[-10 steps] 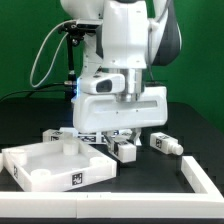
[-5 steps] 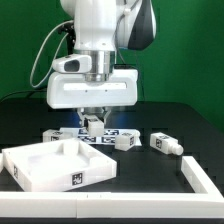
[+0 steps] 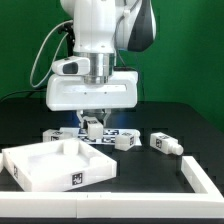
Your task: Assemble one leg
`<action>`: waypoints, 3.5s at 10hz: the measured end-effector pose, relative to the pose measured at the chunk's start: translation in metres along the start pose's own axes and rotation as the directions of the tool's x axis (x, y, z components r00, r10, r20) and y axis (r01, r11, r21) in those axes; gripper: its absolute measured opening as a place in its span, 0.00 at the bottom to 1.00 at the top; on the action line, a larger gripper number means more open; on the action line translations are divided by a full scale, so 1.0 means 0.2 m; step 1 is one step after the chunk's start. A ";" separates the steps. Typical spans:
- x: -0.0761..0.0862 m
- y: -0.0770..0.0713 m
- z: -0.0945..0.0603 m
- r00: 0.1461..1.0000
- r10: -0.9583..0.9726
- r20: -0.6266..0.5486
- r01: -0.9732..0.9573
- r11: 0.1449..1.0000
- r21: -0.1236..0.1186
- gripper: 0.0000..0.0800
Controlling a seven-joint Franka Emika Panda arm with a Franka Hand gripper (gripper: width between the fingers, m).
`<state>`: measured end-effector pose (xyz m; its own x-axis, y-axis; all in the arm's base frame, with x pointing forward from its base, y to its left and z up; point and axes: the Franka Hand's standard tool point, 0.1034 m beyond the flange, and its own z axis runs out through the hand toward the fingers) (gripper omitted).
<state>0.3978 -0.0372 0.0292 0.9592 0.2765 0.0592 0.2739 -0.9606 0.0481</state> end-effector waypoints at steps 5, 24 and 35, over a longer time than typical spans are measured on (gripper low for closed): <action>-0.06 -0.01 0.08 1.000 0.012 0.023 -0.012 1.000 -0.001 0.36; 0.69 0.76 -0.01 0.933 -0.348 0.094 0.343 0.937 0.063 0.81; 0.59 0.80 0.16 0.937 -0.326 0.129 0.317 0.945 0.084 0.47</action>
Offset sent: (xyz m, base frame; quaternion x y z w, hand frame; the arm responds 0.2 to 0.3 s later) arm 0.0000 0.0000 0.0000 0.0000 0.0000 0.0000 1.0000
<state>0.5573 -0.1597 0.0117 0.8181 0.5681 -0.0892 0.5689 -0.8222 -0.0194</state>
